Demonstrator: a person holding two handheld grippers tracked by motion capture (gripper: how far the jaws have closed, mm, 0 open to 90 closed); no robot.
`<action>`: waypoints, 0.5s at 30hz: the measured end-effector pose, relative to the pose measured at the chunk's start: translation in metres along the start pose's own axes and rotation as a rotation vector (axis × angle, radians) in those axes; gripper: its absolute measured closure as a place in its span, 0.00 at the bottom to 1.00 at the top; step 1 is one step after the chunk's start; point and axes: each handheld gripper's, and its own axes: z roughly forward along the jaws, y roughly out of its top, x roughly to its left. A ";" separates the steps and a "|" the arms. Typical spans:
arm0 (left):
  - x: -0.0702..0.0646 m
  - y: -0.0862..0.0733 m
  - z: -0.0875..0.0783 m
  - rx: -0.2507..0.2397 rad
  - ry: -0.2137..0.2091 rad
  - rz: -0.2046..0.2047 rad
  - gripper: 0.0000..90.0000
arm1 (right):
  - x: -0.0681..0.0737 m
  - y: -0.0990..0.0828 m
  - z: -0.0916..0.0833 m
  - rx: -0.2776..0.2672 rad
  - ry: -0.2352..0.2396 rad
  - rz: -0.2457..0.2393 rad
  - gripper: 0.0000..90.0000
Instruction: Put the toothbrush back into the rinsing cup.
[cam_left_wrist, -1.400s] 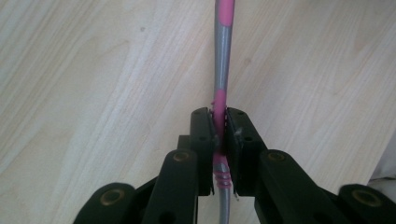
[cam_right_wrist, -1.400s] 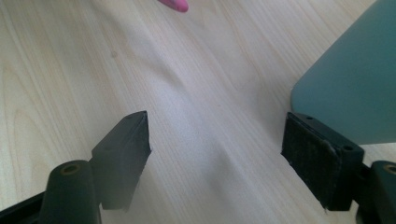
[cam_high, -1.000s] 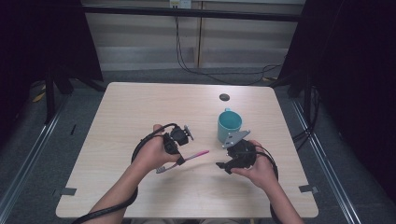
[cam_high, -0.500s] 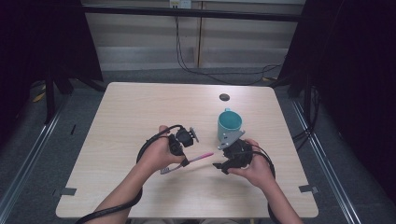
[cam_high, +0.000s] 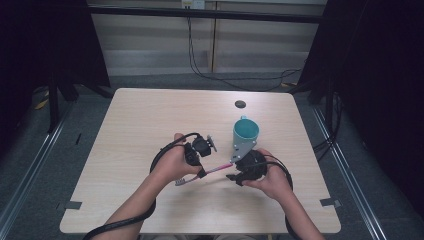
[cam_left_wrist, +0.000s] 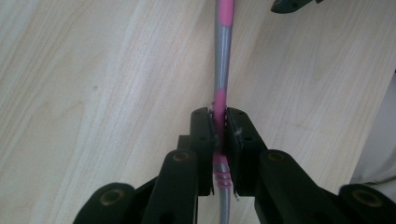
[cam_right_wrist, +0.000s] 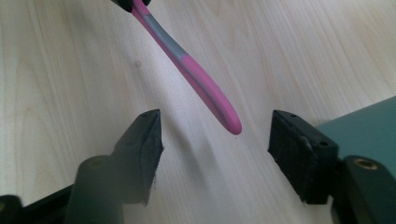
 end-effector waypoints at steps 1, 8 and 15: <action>0.000 0.001 0.000 0.001 0.000 -0.002 0.91 | 0.000 0.001 0.000 0.003 -0.010 -0.016 0.42; -0.002 0.005 0.002 0.005 -0.003 0.013 0.91 | 0.004 0.003 0.002 0.014 0.012 -0.064 0.50; -0.004 0.008 0.000 -0.012 -0.018 0.010 0.91 | 0.006 0.002 0.007 0.033 0.011 -0.083 0.53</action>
